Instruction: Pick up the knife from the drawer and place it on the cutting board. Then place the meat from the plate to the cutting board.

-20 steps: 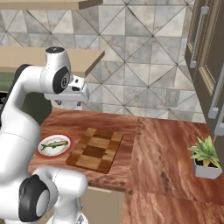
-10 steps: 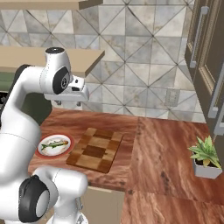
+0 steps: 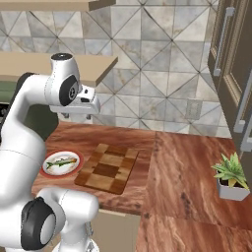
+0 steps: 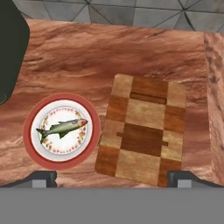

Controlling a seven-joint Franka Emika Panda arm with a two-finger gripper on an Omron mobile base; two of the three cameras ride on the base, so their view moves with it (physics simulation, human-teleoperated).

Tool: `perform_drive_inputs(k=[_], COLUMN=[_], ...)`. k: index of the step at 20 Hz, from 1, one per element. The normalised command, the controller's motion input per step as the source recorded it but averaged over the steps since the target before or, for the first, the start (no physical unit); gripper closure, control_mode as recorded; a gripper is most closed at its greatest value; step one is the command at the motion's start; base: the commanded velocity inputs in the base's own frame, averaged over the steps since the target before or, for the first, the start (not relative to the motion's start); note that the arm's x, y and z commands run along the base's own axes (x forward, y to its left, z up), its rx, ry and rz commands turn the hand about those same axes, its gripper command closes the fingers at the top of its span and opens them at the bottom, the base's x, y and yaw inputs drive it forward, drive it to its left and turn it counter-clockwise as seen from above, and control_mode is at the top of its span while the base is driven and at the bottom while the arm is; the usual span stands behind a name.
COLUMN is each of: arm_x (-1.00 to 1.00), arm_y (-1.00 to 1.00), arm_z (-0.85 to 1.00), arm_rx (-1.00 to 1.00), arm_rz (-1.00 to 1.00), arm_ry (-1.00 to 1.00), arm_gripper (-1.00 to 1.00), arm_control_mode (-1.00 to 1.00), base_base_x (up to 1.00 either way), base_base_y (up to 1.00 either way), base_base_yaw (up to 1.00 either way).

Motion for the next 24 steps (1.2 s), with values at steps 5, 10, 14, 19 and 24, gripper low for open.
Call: perform_drive_inputs(k=[5,10,14,19,24], arm_x=[-0.17,-0.45,-0.63,-0.68,-0.66], arm_y=[0.02,0.28,0.45,0.56,0.63], arm_z=[0.0,-0.02,-0.11,-0.16,-0.23], arm_rx=[0.0,0.0,-0.02,-0.03,-0.08], arm_rz=[0.01,0.08,0.15,0.14,0.12], arm_ry=[0.0,0.0,0.0,0.0,0.0], arm_gripper=[-1.0,-1.0,-1.0,-1.0,-1.0], arm_control_mode=[-1.0,-1.0,-1.0,-1.0,-1.0], base_base_x=[0.0,0.0,0.0,0.0,0.0], base_base_y=[0.0,0.0,0.0,0.0,0.0], base_base_yaw=[0.0,0.0,0.0,0.0,0.0])
